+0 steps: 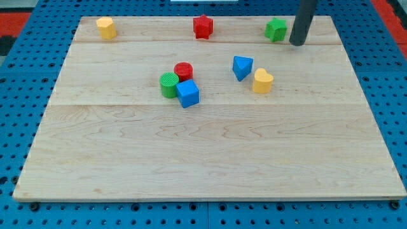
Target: Move the blue triangle in between the red circle and blue cube
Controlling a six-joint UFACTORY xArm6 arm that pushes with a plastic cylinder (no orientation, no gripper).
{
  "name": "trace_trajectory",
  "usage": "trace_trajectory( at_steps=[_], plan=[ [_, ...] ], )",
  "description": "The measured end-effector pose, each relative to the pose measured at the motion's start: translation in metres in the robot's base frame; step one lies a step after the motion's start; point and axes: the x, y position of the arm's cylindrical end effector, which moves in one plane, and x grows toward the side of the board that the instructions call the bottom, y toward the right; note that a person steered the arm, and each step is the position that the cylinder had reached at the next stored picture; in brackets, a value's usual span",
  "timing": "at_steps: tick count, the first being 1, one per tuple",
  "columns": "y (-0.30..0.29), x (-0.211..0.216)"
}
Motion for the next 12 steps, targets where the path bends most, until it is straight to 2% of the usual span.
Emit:
trace_trajectory(
  at_steps=[1,2,3,5,7,9,11,12],
  plan=[
    [-0.054,-0.021],
    [-0.045,-0.047],
    [-0.038,-0.047],
    [-0.059,-0.034],
    [-0.104,0.020],
    [-0.138,0.050],
    [-0.092,0.027],
    [-0.093,0.058]
  ],
)
